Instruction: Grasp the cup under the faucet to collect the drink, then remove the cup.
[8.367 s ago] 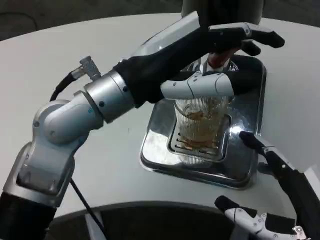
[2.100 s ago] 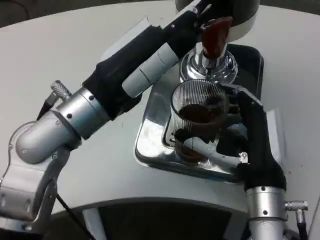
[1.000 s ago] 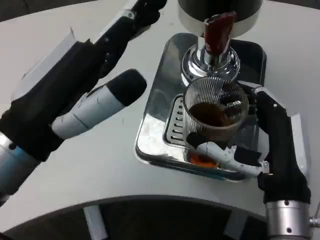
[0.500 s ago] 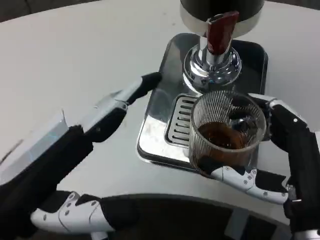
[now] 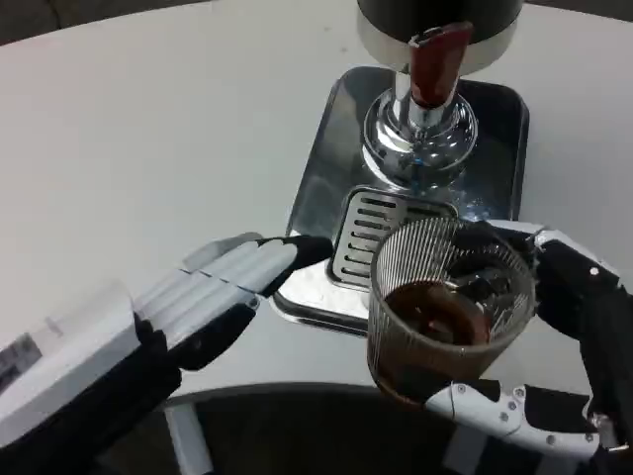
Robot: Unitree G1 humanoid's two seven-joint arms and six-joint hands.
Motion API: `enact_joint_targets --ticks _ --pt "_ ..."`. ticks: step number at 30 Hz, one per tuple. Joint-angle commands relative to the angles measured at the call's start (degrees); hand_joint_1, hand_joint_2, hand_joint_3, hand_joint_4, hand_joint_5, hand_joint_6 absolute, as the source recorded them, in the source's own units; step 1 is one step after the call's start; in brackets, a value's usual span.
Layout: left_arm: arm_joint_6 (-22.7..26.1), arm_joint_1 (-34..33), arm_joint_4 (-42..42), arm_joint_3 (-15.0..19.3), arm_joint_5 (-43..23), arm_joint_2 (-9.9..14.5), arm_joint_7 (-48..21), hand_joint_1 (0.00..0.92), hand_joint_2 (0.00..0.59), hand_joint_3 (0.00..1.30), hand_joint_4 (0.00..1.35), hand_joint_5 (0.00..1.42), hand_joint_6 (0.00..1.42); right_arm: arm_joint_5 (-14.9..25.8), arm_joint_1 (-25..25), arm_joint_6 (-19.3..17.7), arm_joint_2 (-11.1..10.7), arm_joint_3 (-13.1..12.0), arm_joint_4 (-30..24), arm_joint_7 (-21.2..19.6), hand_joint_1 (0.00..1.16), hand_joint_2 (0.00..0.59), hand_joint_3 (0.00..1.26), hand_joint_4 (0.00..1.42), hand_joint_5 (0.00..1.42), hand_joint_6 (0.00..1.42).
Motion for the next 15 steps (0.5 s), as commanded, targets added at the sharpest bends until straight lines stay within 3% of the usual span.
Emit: enact_joint_targets --ticks 1,15 --pt "-4.0 3.0 1.3 0.7 1.5 0.3 -0.1 0.000 0.068 0.04 0.00 0.01 0.00 1.6 2.1 -0.7 0.0 0.5 -3.2 0.8 0.95 0.149 0.69 0.77 0.86 0.74" --pt "-14.3 8.3 4.0 4.2 2.6 3.0 -0.7 0.000 0.069 0.04 0.00 0.00 0.00 3.2 5.6 1.0 -0.7 0.2 -8.1 4.0 0.95 0.155 0.69 0.77 0.86 0.74"
